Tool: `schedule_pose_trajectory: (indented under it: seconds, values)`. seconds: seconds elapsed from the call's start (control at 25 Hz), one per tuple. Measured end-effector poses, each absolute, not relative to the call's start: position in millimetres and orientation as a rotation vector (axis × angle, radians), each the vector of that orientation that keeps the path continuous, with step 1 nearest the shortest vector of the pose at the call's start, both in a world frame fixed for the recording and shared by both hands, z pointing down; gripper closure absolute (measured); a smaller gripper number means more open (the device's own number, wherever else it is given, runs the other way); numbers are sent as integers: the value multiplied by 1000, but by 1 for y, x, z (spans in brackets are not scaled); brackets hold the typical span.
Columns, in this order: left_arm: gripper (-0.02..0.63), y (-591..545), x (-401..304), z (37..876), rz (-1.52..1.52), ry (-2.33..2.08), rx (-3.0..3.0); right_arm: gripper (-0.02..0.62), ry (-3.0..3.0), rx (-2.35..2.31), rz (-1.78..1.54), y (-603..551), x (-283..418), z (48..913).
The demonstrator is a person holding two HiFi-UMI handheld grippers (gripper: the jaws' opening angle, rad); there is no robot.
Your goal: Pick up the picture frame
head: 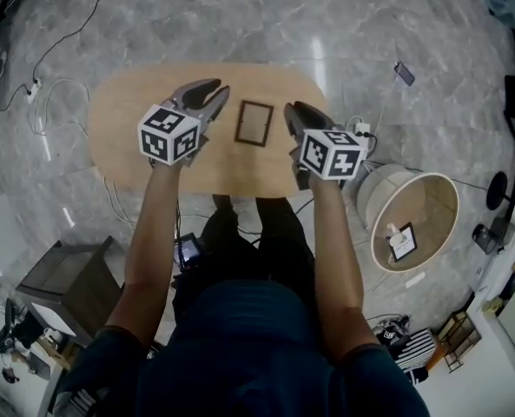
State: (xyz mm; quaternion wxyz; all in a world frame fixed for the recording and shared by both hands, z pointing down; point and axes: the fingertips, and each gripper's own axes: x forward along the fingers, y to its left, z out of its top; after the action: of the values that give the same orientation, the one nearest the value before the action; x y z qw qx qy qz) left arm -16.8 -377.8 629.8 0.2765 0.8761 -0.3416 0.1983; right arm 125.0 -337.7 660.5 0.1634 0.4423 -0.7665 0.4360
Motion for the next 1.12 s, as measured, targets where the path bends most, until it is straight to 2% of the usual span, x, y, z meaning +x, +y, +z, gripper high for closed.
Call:
schedule_pose_trajectory:
  seconds: [0.52,1.12]
  values:
    - [512,-366,-13,760,593,-878,2153,529,-2037,1176,1404,-325,125,790]
    - [508,-342,-16,881,629,-831,1935,529,-1900,1084,1528,-312,107,895]
